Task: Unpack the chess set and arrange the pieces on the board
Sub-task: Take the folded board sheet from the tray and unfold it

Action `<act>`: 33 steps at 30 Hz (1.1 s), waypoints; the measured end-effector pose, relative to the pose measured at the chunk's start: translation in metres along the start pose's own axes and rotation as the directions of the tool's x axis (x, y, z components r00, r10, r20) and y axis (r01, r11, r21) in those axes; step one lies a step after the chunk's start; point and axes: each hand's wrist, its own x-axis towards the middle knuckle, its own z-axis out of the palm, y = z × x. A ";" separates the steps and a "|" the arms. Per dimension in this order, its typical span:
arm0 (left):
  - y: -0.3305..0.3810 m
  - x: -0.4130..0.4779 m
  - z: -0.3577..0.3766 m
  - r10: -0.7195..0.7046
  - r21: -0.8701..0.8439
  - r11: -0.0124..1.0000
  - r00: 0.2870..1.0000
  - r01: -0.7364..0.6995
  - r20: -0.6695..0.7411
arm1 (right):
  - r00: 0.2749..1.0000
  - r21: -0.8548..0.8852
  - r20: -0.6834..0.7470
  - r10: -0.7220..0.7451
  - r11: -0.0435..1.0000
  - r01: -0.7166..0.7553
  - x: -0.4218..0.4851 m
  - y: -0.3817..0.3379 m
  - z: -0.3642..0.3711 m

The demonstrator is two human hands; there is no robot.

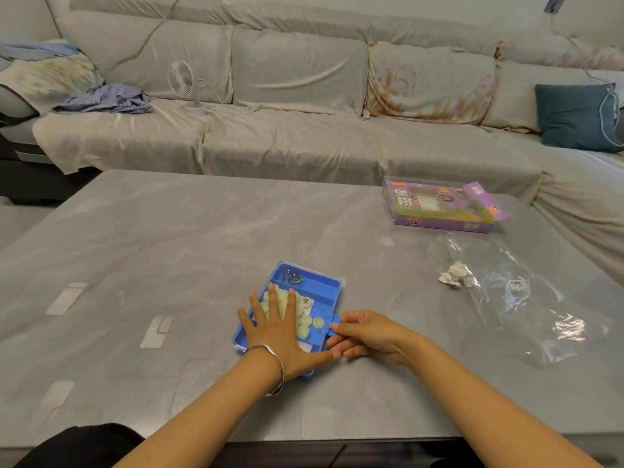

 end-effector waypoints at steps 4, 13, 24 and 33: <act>-0.003 0.004 -0.006 -0.006 -0.036 0.999 1.000 0.006 0.006 | 1.000 0.012 -0.024 -0.010 1.000 0.010 -0.001 0.001 0.001; -0.068 0.000 -0.090 0.147 -0.965 0.244 0.980 0.097 0.135 | 0.996 -0.093 -0.080 0.044 0.994 -0.051 -0.006 -0.008 -0.005; -0.130 0.030 -0.052 -0.307 -0.609 0.783 0.930 0.125 -0.204 | 0.759 -0.500 -0.361 -0.542 0.799 0.333 -0.003 -0.022 0.007; -0.118 0.037 -0.024 -0.270 -0.354 0.913 0.951 0.203 -0.151 | 0.884 -0.695 -0.009 -0.467 0.638 0.330 -0.022 -0.021 0.027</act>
